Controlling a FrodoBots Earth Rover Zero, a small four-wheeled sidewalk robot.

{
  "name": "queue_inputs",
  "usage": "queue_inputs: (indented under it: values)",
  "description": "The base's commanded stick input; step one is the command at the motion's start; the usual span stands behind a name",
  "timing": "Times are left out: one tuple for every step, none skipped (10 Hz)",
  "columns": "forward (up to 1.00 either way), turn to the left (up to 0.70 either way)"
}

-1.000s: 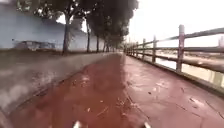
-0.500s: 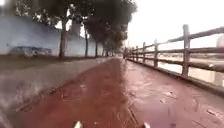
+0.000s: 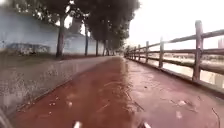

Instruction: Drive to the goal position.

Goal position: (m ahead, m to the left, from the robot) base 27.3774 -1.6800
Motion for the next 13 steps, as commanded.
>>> queue_inputs:
  values:
    - [0.70, 0.00]
    - [0.70, 0.00]
    - [0.70, 0.00]
    - [0.70, 0.00]
    - [0.70, 0.00]
    - [0.70, 0.00]
    - [0.70, 0.00]
    - [0.70, 0.00]
    - [0.70, 0.00]
    - [0.70, 0.00]
    - [0.70, 0.00]
    - [0.70, 0.00]
    - [0.70, 0.00]
